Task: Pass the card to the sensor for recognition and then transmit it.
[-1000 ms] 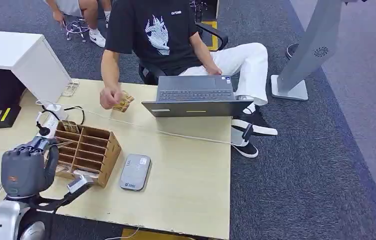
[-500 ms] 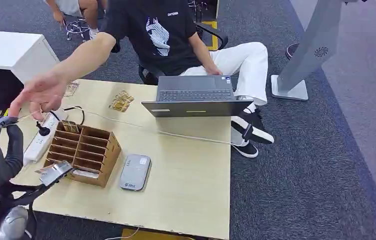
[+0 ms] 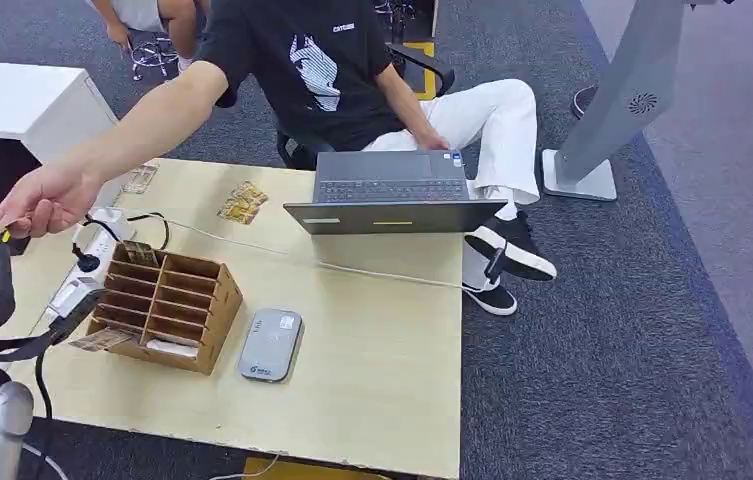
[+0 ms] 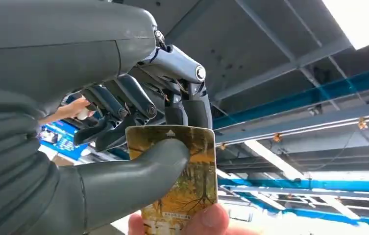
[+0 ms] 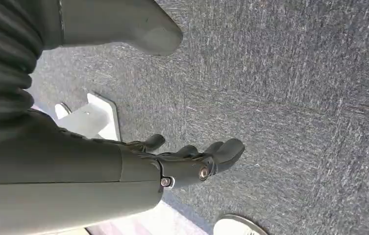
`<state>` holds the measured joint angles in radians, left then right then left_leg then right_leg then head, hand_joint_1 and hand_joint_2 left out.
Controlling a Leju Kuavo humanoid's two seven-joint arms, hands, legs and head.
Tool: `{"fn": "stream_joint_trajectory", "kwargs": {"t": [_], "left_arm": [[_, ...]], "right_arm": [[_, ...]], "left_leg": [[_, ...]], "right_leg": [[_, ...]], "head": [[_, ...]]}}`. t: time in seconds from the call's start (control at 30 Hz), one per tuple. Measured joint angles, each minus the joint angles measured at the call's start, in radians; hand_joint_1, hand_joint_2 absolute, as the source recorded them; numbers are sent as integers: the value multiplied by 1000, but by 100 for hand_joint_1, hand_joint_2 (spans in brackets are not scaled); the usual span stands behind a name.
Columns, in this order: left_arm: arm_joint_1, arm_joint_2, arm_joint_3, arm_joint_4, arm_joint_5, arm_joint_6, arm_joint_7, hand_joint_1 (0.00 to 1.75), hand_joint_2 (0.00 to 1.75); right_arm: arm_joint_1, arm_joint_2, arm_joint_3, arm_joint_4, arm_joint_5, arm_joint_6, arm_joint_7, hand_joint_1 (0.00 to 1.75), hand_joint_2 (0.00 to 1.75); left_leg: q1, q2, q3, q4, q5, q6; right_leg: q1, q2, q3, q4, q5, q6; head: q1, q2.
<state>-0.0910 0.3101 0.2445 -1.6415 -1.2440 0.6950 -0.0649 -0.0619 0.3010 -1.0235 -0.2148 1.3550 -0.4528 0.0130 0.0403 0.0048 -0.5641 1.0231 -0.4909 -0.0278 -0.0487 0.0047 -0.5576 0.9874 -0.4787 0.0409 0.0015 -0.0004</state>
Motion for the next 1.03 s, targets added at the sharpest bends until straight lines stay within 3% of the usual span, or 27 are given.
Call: {"fn": "stream_joint_trajectory", "kwargs": {"t": [0.3, 0.33, 0.37, 0.63, 0.8, 1.03], "left_arm": [[-11, -26, 27, 26, 4, 1, -74, 175, 175], [-12, -31, 29, 26, 16, 1, -87, 10, 175], [-13, -35, 32, 26, 25, 1, -97, 0, 175], [-20, -65, 33, 37, 98, 2, -133, 0, 175], [-4, -145, 30, 9, 181, 2, -247, 0, 175], [35, -206, 20, -34, 224, 2, -264, 0, 175]], "right_arm": [[0, 0, 3, 2, 0, -1, -2, 0, 175], [0, -1, 4, 2, 0, -1, -2, 0, 175], [0, -1, 5, 2, 0, -1, -2, 0, 175], [-1, -1, 8, 2, 1, -1, 16, 0, 175], [-1, -1, 12, 2, 3, -2, 25, 0, 175], [-2, -1, 17, 2, -2, -6, 27, 0, 175]], "left_leg": [[0, 1, 0, 0, 0, 0], [0, 1, 0, 0, 0, 0], [0, 1, 0, 0, 0, 0], [0, 1, 0, 0, 0, 0], [0, 0, 0, 0, 0, 0], [0, 1, 0, 0, 0, 0]], "right_leg": [[0, 1, -1, 0, 0, 0], [0, 1, -1, 0, 0, 0], [0, 1, -1, 0, 0, 0], [0, 1, -1, 0, 0, 0], [0, 1, 0, 0, 0, 0], [0, 1, 0, 0, 0, 0]], "head": [[0, 0], [0, 0], [0, 0], [0, 0], [0, 0], [0, 0]]}}
